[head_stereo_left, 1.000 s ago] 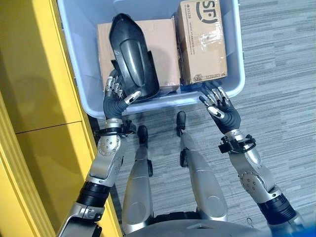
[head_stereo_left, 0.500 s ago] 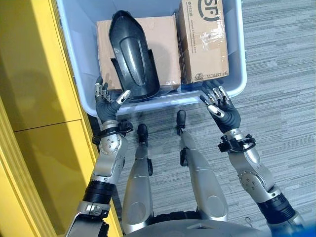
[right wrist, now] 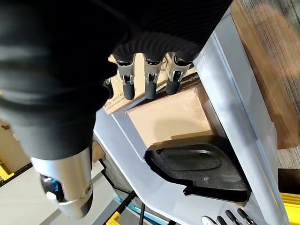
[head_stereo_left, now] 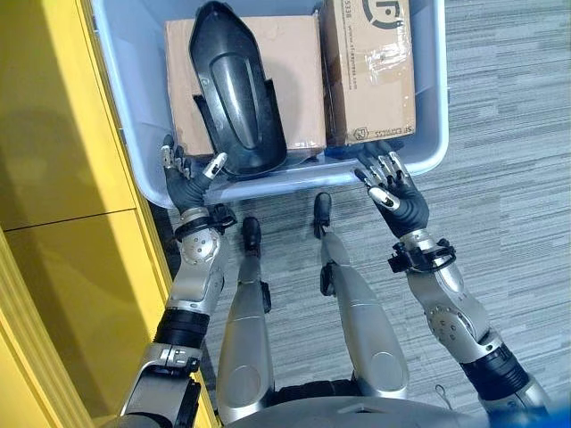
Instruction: Move parts from the plastic box to the shelf.
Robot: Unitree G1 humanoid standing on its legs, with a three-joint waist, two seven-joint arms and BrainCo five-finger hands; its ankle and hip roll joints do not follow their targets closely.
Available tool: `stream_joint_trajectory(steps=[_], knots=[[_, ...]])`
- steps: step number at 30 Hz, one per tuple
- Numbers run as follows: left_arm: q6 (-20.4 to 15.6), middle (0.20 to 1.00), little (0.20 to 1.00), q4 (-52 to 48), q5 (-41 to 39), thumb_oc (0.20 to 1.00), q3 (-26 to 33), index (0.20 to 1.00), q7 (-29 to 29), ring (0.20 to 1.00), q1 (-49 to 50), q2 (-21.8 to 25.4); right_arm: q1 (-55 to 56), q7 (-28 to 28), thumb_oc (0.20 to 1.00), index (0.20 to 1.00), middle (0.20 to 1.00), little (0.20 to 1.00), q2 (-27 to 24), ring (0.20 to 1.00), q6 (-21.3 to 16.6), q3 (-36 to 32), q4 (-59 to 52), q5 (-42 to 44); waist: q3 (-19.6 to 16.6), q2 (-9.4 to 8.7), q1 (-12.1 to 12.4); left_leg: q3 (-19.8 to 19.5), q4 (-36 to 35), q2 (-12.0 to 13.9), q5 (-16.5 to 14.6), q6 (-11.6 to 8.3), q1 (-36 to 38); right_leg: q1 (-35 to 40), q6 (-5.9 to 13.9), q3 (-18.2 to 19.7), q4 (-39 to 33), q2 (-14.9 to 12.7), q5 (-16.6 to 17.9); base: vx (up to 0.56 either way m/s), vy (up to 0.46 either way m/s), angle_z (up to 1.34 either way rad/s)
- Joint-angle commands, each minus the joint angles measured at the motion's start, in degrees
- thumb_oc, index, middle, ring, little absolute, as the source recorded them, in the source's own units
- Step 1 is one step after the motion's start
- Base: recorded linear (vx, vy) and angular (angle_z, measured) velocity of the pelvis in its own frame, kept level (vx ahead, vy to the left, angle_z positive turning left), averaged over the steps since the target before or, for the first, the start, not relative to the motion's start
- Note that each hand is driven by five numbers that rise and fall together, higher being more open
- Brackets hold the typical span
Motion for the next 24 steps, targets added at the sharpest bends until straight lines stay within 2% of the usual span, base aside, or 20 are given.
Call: stream_joint_trajectory(steps=[1, 4, 9, 10, 11, 12, 17, 24], knots=[[-0.75, 1.0, 1.0, -0.18, 1.9, 1.0, 0.54, 1.0, 1.2, 1.0, 0.65, 2.6, 0.0, 0.49, 1.0, 1.0, 1.0, 1.0, -0.5, 1.0, -2.88, 0.64, -5.54, 1.08, -0.98, -0.98, -0.59, 0.54, 3.23, 3.22, -1.91, 0.59, 0.07, 1.02, 7.79, -0.22, 9.71, -6.28, -11.19, 0.0, 0.0, 0.0], [-0.23, 1.0, 1.0, 1.47, 2.2, 1.0, -0.35, 1.0, 1.28, 1.0, -0.62, 2.52, -0.06, 0.43, 1.0, 1.0, 1.0, 1.0, -0.55, 1.0, -2.85, 0.83, -5.42, 1.09, -1.09, -1.08, -0.86, 0.59, 3.27, 3.28, -1.87, 0.58, 0.01, 0.82, 7.8, -0.19, 9.82, -6.24, -11.18, 0.0, 0.0, 0.0], [1.36, 1.0, 1.0, 9.79, 2.92, 1.0, -2.24, 1.0, 3.74, 1.0, -6.49, 2.6, 0.47, 0.39, 1.0, 1.0, 1.0, 1.0, -1.42, 1.0, -2.88, 2.05, -5.87, 1.7, -1.47, -1.6, -2.15, 0.85, 3.3, 3.44, -1.96, 0.54, 0.13, 0.24, 7.8, 0.26, 10.2, -5.84, -11.49, 0.02, 0.003, -0.01], [1.45, 1.0, 1.0, 10.48, 2.79, 1.0, -2.26, 1.0, 4.22, 1.0, -7.07, 2.52, 0.55, 0.14, 1.0, 1.0, 1.0, 1.0, -1.55, 1.0, -3.0, 2.2, -5.88, 1.67, -1.78, -1.35, -2.18, 0.65, 3.2, 3.82, -3.35, 0.35, 0.86, 0.68, 8.14, 0.39, 10.46, -5.53, -12.85, 0.01, 0.0, -0.05], [1.58, 1.0, 1.0, 11.31, 2.68, 1.0, -2.19, 1.0, 4.65, 1.0, -7.76, 2.46, 0.47, 0.01, 1.0, 1.0, 1.0, 1.0, -1.65, 1.0, -3.05, 2.3, -5.94, 1.78, -1.59, -1.73, -2.4, 0.88, 3.32, 3.56, -1.97, 0.51, 0.01, -0.12, 7.82, 0.39, 10.33, -5.77, -11.51, 0.09, 0.01, -0.05], [1.67, 1.0, 1.0, 13.48, 1.98, 1.0, -2.08, 1.0, 5.59, 1.0, -8.88, 2.1, 0.62, -0.24, 1.0, 1.0, 1.0, 1.0, -1.9, 1.0, -3.08, 2.63, -6.11, 2.03, -1.82, -1.51, -2.58, 0.77, 3.15, 3.93, -3.39, 0.28, 0.86, 0.34, 8.15, 0.47, 10.65, -5.35, -12.91, 0.01, 0.003, -0.05], [1.23, 1.0, 1.0, 17.7, -1.1, 1.0, -1.72, 1.0, 6.85, 1.0, -10.99, 1.64, 0.37, -0.73, 1.0, 1.0, 1.0, 1.0, -2.51, 1.0, -3.32, 3.39, -6.37, 2.73, -1.66, -1.72, -3.05, 0.85, 3.15, 4.01, -3.3, 0.23, 0.69, -0.18, 8.19, 0.66, 10.9, -5.13, -12.94, 0.03, 0.001, -0.05], [-2.34, 1.0, 1.0, 22.91, -14.39, 1.0, 1.32, 1.0, 7.93, 1.0, -13.97, 1.02, -0.13, -2.69, 1.0, 1.0, 1.0, 1.0, -3.21, 1.0, -3.06, 4.93, -7.35, 3.34, -1.28, -1.73, -3.65, 0.8, 3.34, 4.23, -3.37, 0.22, 0.15, -1.09, 8.14, 0.96, 11.39, -4.77, -13.06, 0.01, -0.003, -0.02]])
